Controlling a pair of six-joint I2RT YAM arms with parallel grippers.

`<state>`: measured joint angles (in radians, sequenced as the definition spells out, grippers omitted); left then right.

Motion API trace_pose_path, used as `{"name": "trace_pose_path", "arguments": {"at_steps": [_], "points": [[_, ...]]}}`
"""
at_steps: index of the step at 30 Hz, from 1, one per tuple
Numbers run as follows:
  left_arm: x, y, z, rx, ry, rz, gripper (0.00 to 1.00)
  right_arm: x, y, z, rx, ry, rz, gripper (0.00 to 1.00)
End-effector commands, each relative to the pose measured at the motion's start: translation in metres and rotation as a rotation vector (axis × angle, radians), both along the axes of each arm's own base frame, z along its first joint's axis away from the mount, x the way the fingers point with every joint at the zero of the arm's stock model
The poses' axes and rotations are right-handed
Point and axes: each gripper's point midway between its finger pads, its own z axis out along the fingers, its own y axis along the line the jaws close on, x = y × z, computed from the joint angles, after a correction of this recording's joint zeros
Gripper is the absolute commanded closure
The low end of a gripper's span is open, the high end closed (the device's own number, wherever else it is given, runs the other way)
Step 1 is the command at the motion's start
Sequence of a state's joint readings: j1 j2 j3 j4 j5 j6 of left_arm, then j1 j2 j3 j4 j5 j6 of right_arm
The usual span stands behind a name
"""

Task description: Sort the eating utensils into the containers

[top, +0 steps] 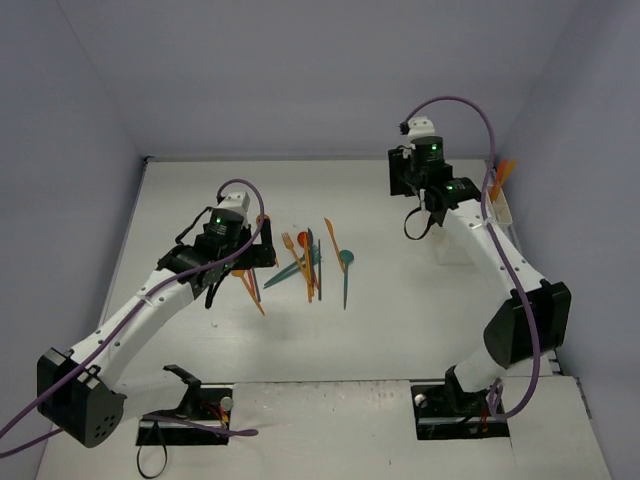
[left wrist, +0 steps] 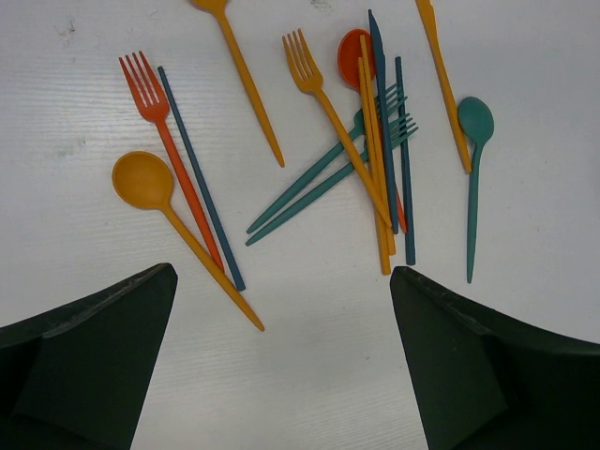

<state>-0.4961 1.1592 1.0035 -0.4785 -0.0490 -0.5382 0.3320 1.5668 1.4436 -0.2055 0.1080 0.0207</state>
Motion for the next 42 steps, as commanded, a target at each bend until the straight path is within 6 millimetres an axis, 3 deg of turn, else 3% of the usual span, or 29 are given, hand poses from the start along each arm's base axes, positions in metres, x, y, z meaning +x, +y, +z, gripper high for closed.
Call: {"name": "trace_pose_path", "arguments": {"at_steps": [1,5,13,17,23,29,42], "points": [[0.0,0.002,0.02,-0.024,-0.007,0.025,0.03,-0.011,0.069,-0.042,0.078,0.134,0.082,0.51],[-0.01,0.012,0.021,0.006,0.005,0.035,0.03,-0.012,0.106,-0.076,0.064,0.223,0.112,0.52],[-0.034,0.028,0.016,0.036,0.037,0.05,0.03,-0.002,0.145,-0.135,0.06,0.338,0.124,0.55],[-0.041,0.034,0.014,0.05,0.043,0.058,0.03,0.001,0.15,-0.165,0.042,0.395,0.121,0.56],[-0.046,0.04,0.011,0.067,0.051,0.062,0.03,0.004,0.152,-0.195,0.023,0.442,0.111,0.62],[-0.049,0.039,0.008,0.06,0.061,0.058,0.03,0.005,0.153,-0.205,0.009,0.457,0.11,0.68],[-0.05,0.04,0.009,0.066,0.057,0.054,0.03,-0.015,0.148,-0.232,-0.023,0.546,0.095,0.86]]}}
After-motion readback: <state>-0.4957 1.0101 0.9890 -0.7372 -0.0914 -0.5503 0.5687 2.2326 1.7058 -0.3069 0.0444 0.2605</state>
